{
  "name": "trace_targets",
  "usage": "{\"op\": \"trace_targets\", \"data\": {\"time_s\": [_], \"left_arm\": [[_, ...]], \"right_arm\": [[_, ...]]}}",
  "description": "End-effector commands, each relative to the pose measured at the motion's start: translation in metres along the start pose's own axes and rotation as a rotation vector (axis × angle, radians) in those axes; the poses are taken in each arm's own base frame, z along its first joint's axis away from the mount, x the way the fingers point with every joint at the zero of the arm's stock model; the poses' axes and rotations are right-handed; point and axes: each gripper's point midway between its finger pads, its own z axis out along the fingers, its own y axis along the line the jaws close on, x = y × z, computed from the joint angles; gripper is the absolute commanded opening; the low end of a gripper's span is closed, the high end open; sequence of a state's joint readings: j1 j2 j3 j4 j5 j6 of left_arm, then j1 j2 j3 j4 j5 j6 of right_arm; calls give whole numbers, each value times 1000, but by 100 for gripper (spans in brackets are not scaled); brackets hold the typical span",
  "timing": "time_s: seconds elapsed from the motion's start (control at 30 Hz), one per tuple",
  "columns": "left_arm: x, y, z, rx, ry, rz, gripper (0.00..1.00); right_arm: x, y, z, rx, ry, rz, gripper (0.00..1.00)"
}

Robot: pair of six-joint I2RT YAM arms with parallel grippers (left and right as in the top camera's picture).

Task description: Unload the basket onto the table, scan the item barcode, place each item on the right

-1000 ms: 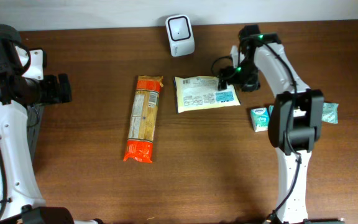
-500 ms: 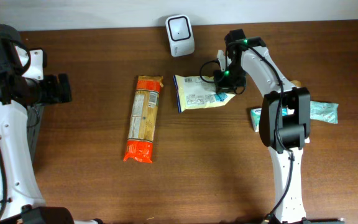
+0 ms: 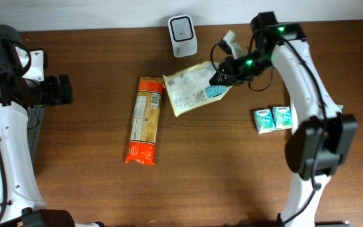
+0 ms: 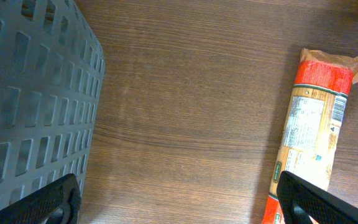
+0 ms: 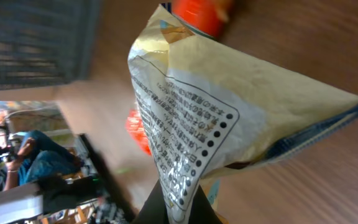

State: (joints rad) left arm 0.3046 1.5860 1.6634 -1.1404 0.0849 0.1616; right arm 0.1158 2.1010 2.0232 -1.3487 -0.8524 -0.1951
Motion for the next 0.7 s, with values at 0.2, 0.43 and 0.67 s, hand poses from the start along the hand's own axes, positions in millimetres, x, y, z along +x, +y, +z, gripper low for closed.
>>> {"op": "trace_targets", "data": {"time_s": [0.2, 0.43, 0.67], "left_arm": [[-2, 3, -3, -5, -10, 8, 99], [-2, 3, -3, -5, -10, 8, 99], [-2, 3, -3, -5, -10, 8, 99]], "right_arm": [[2, 101, -59, -210, -145, -152, 4], [4, 96, -65, -91, -156, -184, 4], [-41, 30, -52, 618, -216, -311, 4]]}}
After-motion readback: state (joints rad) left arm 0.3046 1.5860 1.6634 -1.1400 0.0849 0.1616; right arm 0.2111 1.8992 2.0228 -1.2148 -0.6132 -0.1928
